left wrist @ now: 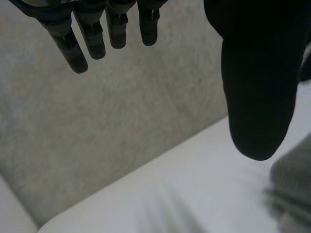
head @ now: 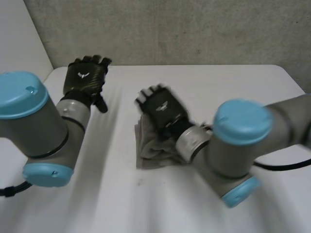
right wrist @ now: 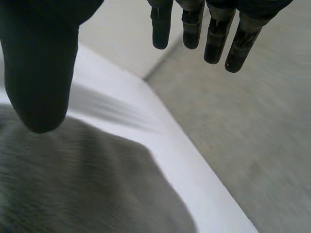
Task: Fold the towel.
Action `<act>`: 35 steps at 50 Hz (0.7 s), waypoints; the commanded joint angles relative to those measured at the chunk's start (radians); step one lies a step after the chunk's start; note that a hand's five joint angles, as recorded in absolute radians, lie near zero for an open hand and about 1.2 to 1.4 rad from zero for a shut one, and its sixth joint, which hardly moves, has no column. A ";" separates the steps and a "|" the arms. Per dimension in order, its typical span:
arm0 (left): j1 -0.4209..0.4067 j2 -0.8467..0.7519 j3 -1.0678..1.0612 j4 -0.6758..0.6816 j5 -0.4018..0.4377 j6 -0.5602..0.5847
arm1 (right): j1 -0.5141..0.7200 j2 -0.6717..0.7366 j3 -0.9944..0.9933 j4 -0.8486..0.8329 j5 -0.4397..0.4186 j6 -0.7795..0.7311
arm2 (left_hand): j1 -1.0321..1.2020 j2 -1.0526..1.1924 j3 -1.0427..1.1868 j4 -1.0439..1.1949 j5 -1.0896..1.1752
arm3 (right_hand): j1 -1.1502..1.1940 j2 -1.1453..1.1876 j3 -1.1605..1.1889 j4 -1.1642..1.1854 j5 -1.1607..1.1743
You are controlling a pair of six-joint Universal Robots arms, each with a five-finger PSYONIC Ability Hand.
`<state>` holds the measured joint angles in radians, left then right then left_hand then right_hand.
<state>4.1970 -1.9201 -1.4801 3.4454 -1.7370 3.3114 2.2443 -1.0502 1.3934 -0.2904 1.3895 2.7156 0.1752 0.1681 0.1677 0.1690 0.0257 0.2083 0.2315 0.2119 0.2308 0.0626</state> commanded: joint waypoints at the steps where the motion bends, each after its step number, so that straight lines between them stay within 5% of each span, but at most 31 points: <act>1: -0.095 -0.098 0.154 -0.028 0.002 -0.136 | -0.185 -0.116 0.019 0.222 0.025 0.292 | 0.041 0.048 0.049 0.047 0.016 | -0.034 -0.057 -0.037 -0.056 -0.063; 8: -0.173 -0.264 0.312 -0.150 0.045 -0.187 | -0.268 -0.110 0.009 0.327 0.002 0.369 | 0.041 0.048 0.049 0.047 0.016 | -0.034 -0.057 -0.037 -0.056 -0.063; 15: -0.198 -0.482 0.466 -0.370 0.054 -0.204 | -0.285 -0.016 -0.049 0.327 -0.108 0.404 | 0.038 0.045 0.046 0.045 0.013 | -0.034 -0.057 -0.037 -0.056 -0.063; 27: -0.098 -0.471 0.363 -0.390 0.002 -0.190 | -0.213 0.194 -0.159 0.333 -0.119 0.351 | 0.032 0.040 0.040 0.039 0.007 | -0.034 -0.057 -0.037 -0.056 -0.063; 35: -0.083 -0.401 0.274 -0.384 0.004 -0.187 | -0.167 0.226 -0.186 0.332 -0.052 0.176 | 0.024 0.031 0.031 0.030 -0.001 | -0.034 -0.057 -0.037 -0.056 -0.063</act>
<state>4.1126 -2.3686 -1.1501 3.0541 -1.7357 3.1227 2.0454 -0.8345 1.2193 0.0432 1.2778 3.0161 0.1787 0.1830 0.1832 0.1829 0.0258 0.2082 0.2315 0.2119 0.2308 0.0595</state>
